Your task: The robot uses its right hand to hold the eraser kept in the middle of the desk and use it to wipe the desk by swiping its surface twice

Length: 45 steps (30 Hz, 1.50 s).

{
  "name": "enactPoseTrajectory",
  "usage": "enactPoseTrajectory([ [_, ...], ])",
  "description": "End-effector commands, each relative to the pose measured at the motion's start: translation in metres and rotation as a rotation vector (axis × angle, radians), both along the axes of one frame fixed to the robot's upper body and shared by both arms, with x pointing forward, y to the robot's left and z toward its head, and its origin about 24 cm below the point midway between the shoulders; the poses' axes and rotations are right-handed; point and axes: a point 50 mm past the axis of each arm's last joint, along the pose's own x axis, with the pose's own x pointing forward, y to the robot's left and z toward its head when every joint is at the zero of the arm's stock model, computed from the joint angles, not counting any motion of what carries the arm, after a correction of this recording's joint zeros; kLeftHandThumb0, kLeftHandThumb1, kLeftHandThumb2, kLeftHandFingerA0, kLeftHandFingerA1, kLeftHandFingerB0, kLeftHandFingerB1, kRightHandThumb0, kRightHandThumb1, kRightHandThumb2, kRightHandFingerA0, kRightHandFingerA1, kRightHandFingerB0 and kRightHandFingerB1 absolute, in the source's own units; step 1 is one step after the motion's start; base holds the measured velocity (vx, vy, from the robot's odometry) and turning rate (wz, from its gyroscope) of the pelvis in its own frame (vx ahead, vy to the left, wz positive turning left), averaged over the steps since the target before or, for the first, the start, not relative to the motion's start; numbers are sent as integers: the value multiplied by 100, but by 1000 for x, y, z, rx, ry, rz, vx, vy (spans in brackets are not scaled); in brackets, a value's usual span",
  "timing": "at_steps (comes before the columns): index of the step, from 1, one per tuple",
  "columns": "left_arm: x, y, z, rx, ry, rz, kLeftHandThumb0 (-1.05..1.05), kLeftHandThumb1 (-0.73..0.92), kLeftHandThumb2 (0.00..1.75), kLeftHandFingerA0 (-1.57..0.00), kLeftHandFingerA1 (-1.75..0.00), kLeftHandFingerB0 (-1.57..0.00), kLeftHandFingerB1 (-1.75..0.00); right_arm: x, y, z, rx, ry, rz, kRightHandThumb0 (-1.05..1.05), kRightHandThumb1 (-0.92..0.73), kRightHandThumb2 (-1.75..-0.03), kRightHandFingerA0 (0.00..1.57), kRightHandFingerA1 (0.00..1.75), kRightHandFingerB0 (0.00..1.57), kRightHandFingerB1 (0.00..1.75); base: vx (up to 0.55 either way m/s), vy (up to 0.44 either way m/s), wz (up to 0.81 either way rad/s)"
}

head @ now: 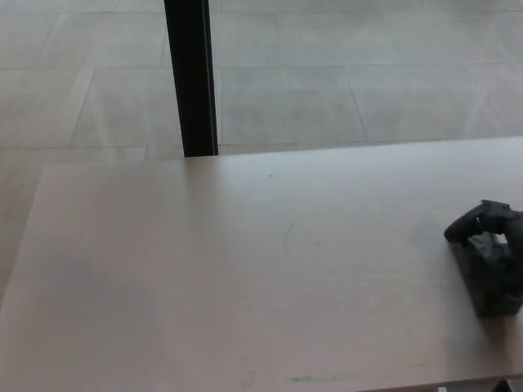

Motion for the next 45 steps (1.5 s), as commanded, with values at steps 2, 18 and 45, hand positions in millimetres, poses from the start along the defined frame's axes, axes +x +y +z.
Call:
enactPoseTrajectory([
  [2,-6,6,3,56,10,2,-74,92,79,-51,-109,-40,-80,-13,-39,-3,16,38,-125,-25,-64,-89,95,175,69,147,0,0,0],
  [18,-10,9,2,74,41,14,-75,92,82,-53,-110,-43,-78,-45,-92,-14,16,70,-331,-32,-71,-66,92,171,77,81,0,0,0],
  [45,-25,14,-2,32,45,76,-76,92,81,-44,-108,-38,-81,-13,-85,56,471,-117,-142,-30,-80,-71,92,175,72,87,0,0,0],
])
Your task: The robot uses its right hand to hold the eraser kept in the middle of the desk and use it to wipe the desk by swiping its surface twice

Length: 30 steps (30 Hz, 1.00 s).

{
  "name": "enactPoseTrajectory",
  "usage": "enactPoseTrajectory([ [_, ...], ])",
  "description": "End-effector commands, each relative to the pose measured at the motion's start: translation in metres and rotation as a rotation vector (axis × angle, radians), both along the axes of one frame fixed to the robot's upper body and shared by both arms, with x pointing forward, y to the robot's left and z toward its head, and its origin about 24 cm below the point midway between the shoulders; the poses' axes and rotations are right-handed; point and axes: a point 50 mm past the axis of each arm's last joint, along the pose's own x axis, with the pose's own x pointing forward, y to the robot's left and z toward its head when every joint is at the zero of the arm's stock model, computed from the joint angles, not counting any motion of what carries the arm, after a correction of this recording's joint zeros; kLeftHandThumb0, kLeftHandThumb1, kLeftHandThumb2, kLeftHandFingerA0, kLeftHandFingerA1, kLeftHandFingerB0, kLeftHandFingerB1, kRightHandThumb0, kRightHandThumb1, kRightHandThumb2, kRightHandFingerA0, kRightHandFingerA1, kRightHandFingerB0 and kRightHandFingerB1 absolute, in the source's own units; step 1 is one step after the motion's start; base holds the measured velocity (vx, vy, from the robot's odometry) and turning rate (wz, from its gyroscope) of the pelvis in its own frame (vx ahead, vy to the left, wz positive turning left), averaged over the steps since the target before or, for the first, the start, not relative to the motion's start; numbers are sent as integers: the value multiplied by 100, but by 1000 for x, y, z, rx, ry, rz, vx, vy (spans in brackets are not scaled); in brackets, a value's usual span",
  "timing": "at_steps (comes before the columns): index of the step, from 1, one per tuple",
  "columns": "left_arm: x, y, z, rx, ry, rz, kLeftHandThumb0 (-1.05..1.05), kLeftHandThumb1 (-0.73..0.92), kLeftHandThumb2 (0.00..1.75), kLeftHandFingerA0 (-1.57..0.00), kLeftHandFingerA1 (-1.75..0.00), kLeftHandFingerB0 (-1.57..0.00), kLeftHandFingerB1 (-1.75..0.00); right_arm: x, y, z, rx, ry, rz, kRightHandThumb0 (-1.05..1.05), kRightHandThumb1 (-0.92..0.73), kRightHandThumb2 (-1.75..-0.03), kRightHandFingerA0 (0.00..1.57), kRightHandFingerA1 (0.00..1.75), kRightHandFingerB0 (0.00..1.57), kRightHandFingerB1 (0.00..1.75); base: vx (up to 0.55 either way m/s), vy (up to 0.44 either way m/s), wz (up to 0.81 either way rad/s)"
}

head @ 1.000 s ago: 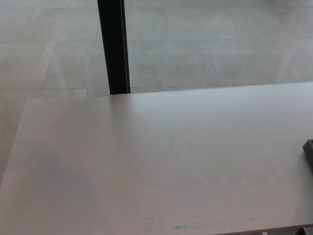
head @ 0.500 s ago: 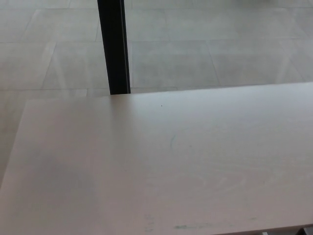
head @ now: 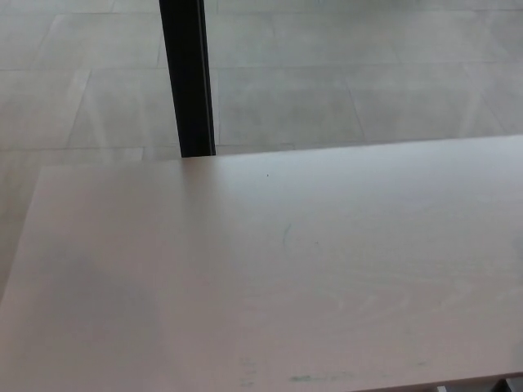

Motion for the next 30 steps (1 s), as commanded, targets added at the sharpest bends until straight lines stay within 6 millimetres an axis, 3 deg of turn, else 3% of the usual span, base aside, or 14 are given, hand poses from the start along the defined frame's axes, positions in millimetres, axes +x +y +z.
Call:
enactPoseTrajectory([
  [1,-7,8,5,4,-10,49,-75,92,83,-44,-106,-36,-78,19,2,59,376,-207,143,-38,-76,-67,88,175,69,70,0,0,0],
  [5,-7,8,4,-9,-17,59,-76,92,83,-43,-106,-32,-75,17,-9,96,469,-316,135,-47,-80,-67,82,142,61,51,0,0,0],
  [7,-9,9,4,-1,3,50,-76,92,85,-44,-102,-35,-70,7,-27,124,521,-411,138,-53,-83,-65,82,97,58,41,0,0,0],
  [14,-11,9,4,-1,-3,62,-76,92,84,-46,-108,-34,-75,-71,-96,152,456,-631,-144,-70,-72,-61,97,88,79,56,0,0,0],
  [16,-12,11,4,8,-1,58,-76,92,84,-46,-108,-35,-76,-99,-116,138,397,-643,-299,-73,-71,-62,99,77,78,58,0,0,0],
  [17,-13,11,4,18,8,48,-76,92,85,-47,-108,-35,-76,-111,-124,130,376,-641,-377,-66,-58,-107,93,81,80,70,0,0,0],
  [18,-13,11,4,20,11,45,-77,92,85,-46,-109,-35,-77,-121,-130,122,363,-639,-439,-72,-74,-62,99,72,85,61,0,0,0],
  [21,-11,10,5,13,15,58,-76,92,84,-48,-110,-37,-77,-156,-145,85,336,-592,-652,-73,-74,-63,104,75,86,61,0,0,0],
  [22,-12,9,3,21,22,60,-76,92,83,-49,-113,-39,-80,-168,-148,71,350,-578,-707,-64,-59,-108,94,84,80,74,0,0,0],
  [23,-12,9,3,22,26,62,-75,92,84,-48,-110,-37,-75,-184,-149,48,382,-585,-780,-67,-77,-62,102,82,80,71,0,0,0],
  [25,-12,9,2,6,20,63,-75,92,84,-45,-110,-37,-78,-199,-147,28,404,-568,-858,-64,-78,-63,101,87,82,74,0,0,0],
  [26,-12,9,1,6,23,74,-77,92,83,-48,-113,-39,-79,-209,-141,4,484,-582,-951,-68,-58,-98,99,97,76,81,0,0,0],
  [28,-13,8,0,11,33,53,-76,92,87,-47,-106,-39,-77,-215,-135,-17,526,-540,-993,-63,-80,-63,96,93,78,82,0,0,0],
  [30,-12,7,-1,12,36,41,-76,92,87,-47,-106,-39,-77,-219,-132,-25,539,-525,-1009,-63,-80,-63,96,93,78,82,0,0,0],
])
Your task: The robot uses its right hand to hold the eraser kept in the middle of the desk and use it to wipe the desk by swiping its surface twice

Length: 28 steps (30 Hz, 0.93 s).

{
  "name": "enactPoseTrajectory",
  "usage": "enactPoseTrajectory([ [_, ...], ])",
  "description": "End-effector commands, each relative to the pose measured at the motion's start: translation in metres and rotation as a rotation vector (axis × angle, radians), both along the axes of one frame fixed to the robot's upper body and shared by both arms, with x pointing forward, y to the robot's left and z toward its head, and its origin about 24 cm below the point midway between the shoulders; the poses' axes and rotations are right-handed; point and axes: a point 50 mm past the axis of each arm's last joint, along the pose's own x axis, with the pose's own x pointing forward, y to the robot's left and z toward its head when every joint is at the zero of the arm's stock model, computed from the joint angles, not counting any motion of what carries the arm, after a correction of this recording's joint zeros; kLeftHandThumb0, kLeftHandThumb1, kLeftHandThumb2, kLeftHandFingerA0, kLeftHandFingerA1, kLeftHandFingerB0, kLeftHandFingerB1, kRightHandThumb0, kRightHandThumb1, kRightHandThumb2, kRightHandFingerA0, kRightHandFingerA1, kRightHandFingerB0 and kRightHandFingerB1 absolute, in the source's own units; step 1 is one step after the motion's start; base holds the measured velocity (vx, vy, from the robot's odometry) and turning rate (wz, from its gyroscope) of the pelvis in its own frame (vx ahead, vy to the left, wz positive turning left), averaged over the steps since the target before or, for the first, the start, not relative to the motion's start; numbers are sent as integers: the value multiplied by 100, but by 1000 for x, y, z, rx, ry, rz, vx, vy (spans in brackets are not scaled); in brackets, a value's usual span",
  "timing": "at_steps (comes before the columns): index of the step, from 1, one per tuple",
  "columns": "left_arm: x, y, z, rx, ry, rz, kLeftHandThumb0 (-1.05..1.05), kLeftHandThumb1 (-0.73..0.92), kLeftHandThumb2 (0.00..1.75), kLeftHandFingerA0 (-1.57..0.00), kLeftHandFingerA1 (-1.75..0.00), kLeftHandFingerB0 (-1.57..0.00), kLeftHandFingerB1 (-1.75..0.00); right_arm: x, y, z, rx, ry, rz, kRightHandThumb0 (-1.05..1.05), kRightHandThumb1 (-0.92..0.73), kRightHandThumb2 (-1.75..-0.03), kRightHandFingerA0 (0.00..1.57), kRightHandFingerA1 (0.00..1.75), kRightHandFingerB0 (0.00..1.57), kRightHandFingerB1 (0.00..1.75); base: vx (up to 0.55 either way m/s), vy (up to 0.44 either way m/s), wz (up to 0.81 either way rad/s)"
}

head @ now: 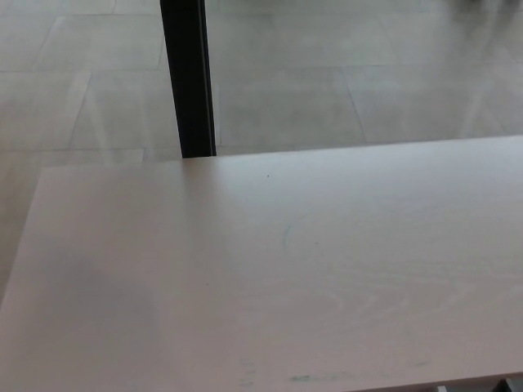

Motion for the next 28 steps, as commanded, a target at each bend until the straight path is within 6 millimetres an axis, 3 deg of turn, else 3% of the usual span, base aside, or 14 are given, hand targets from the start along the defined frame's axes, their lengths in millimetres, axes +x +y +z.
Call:
enactPoseTrajectory([
  [1,-10,6,-1,16,46,25,-76,92,87,-47,-106,-39,-77,-75,-3,-69,256,-64,-391,-63,-80,-63,96,93,78,82,0,0,0],
  [3,-9,7,0,-1,30,37,-75,92,87,-49,-96,-38,-72,-72,9,-87,298,-50,-394,-60,-78,-62,91,98,78,84,0,0,0],
  [5,-6,6,2,-23,-5,43,-76,92,83,-45,-104,-37,-76,-68,20,-104,337,-40,-376,-58,-80,-62,92,99,75,83,0,0,0],
  [7,-4,7,3,-14,0,40,-76,92,83,-49,-99,-38,-73,-65,25,-110,348,-4,-369,-60,-79,-62,92,95,77,83,0,0,0],
  [8,-4,6,3,-11,-2,45,-75,92,83,-47,-99,-39,-72,-63,31,-115,348,32,-345,-60,-81,-63,91,97,70,79,0,0,0],
  [9,-7,5,0,-9,1,48,-75,92,81,-49,-101,-40,-75,-65,35,-119,360,43,-326,-60,-59,-98,95,101,68,82,0,0,0],
  [10,-7,4,-1,-11,0,49,-75,92,81,-49,-101,-40,-75,-65,35,-119,359,43,-324,-60,-59,-98,95,101,68,82,0,0,0],
  [11,-7,3,-2,-18,-10,40,-74,92,81,-45,-108,-38,-79,-63,39,-121,353,62,-311,-58,-78,-63,92,94,67,77,0,0,0],
  [12,-7,3,-2,-21,-13,37,-74,92,81,-46,-108,-38,-79,-61,43,-121,347,67,-295,-59,-78,-62,90,96,71,84,0,0,0],
  [18,-7,3,0,-27,-46,41,-77,92,80,-49,-106,-41,-80,-54,46,-118,324,71,-245,-59,-79,-63,88,98,68,77,0,0,0],
  [21,-11,3,-4,-15,-20,50,-76,92,80,-51,-116,-45,-84,-57,45,-122,346,70,-259,-58,-78,-63,90,102,67,79,0,0,0],
  [25,-21,3,-10,-13,22,68,-77,92,79,-57,-101,-49,-77,-67,44,-129,350,108,-275,-60,-77,-62,89,94,77,88,0,0,0],
  [28,-25,3,-13,-31,8,78,-76,92,79,-53,-101,-47,-78,-74,44,-133,354,108,-270,-61,-76,-62,89,95,77,90,0,0,0],
])
